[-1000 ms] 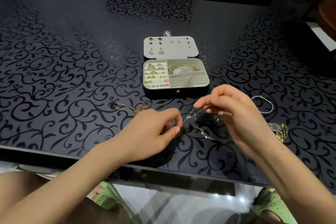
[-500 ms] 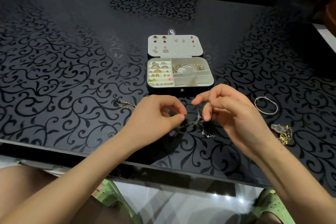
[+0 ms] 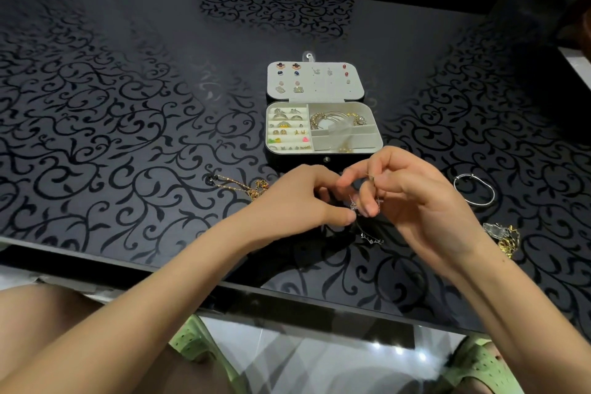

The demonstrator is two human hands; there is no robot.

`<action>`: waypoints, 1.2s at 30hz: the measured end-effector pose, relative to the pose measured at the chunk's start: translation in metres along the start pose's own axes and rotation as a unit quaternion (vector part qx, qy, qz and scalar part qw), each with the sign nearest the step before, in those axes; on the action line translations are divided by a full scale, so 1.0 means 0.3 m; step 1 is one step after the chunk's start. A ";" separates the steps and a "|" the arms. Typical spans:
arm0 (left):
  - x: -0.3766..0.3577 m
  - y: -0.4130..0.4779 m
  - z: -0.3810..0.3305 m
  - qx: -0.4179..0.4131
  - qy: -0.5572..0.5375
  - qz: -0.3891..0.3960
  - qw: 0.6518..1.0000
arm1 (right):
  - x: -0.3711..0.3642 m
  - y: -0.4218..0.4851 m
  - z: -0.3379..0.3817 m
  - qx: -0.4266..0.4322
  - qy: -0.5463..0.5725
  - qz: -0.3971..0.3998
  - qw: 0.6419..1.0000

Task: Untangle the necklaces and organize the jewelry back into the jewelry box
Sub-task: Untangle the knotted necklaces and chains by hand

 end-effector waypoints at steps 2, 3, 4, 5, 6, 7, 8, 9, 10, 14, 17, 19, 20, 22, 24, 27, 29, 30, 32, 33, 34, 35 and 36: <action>0.003 -0.002 0.010 -0.007 -0.038 0.004 0.999 | -0.001 0.004 0.002 0.002 0.006 0.002 1.000; 0.003 -0.004 0.014 -0.009 -0.051 0.008 0.999 | 0.000 0.007 0.003 0.002 0.006 0.002 1.000; 0.002 -0.007 0.017 -0.009 -0.062 0.011 0.998 | 0.001 0.008 0.004 0.001 0.005 0.002 1.000; 0.001 -0.008 0.021 -0.009 -0.073 0.012 0.997 | 0.003 0.009 0.004 -0.001 0.003 0.000 1.000; 0.001 -0.010 0.025 -0.010 -0.086 0.012 0.996 | 0.005 0.010 0.004 -0.004 0.002 -0.002 1.000; 0.001 -0.012 0.028 -0.012 -0.098 0.011 0.995 | 0.009 0.009 0.002 -0.007 0.002 -0.007 1.000; 0.002 -0.012 0.029 -0.015 -0.108 0.012 0.994 | 0.014 0.006 -0.001 -0.010 0.002 -0.014 1.000; 0.002 -0.013 0.032 -0.018 -0.115 0.012 0.993 | 0.019 0.003 -0.003 -0.011 0.003 -0.023 1.000; 0.004 -0.015 0.034 -0.020 -0.121 0.011 0.992 | 0.025 0.000 -0.005 -0.012 0.002 -0.033 0.999; 0.013 -0.022 0.040 -0.026 -0.136 0.009 0.990 | 0.035 -0.011 -0.009 -0.025 -0.046 -0.063 0.997; 0.020 -0.027 0.049 -0.020 -0.135 0.012 0.991 | 0.022 -0.019 -0.006 -0.037 -0.143 -0.074 0.986; 0.024 -0.030 0.054 -0.009 -0.120 0.002 0.993 | 0.011 -0.025 -0.002 -0.040 -0.208 -0.078 0.974; 0.025 -0.030 0.055 -0.005 -0.106 -0.004 0.994 | 0.006 -0.030 -0.001 -0.041 -0.241 -0.080 0.966; 0.025 -0.030 0.052 0.000 -0.074 -0.014 0.997 | -0.005 -0.040 0.001 -0.044 -0.299 -0.084 0.950; 0.026 -0.029 0.049 0.004 -0.049 -0.022 0.999 | -0.018 -0.044 0.000 -0.046 -0.358 -0.085 0.929; 0.029 -0.032 0.044 0.008 -0.024 -0.033 0.999 | -0.033 -0.040 0.000 -0.031 -0.441 -0.094 0.892; 0.029 -0.032 0.039 0.008 -0.013 -0.034 0.999 | -0.034 -0.035 -0.003 -0.021 -0.475 -0.100 0.874; 0.029 -0.032 0.038 0.007 -0.006 -0.034 0.999 | -0.034 -0.035 -0.005 -0.017 -0.488 -0.100 0.867; 0.029 -0.031 0.035 0.007 0.007 -0.036 0.999 | -0.033 -0.033 -0.009 -0.014 -0.508 -0.103 0.855; 0.029 -0.032 0.036 0.007 0.010 -0.037 0.999 | -0.034 -0.032 -0.010 -0.013 -0.519 -0.106 0.848; 0.031 -0.032 0.035 0.006 0.011 -0.038 0.999 | -0.036 -0.032 -0.010 -0.012 -0.528 -0.108 0.842; 0.032 -0.033 0.035 0.005 0.012 -0.039 0.999 | -0.036 -0.031 -0.013 -0.013 -0.533 -0.110 0.839; 0.035 -0.035 0.035 0.004 0.013 -0.040 0.999 | -0.036 -0.031 -0.017 -0.016 -0.534 -0.109 0.838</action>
Point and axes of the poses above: each hand's wrist, its own y-axis towards the middle knuckle, its own x-axis out of the back of the hand, z = x × y, the point moved 4 cm from there along y, towards the middle knuckle, and after that the axes turned 15 degrees about z, right-handed, at the moved point
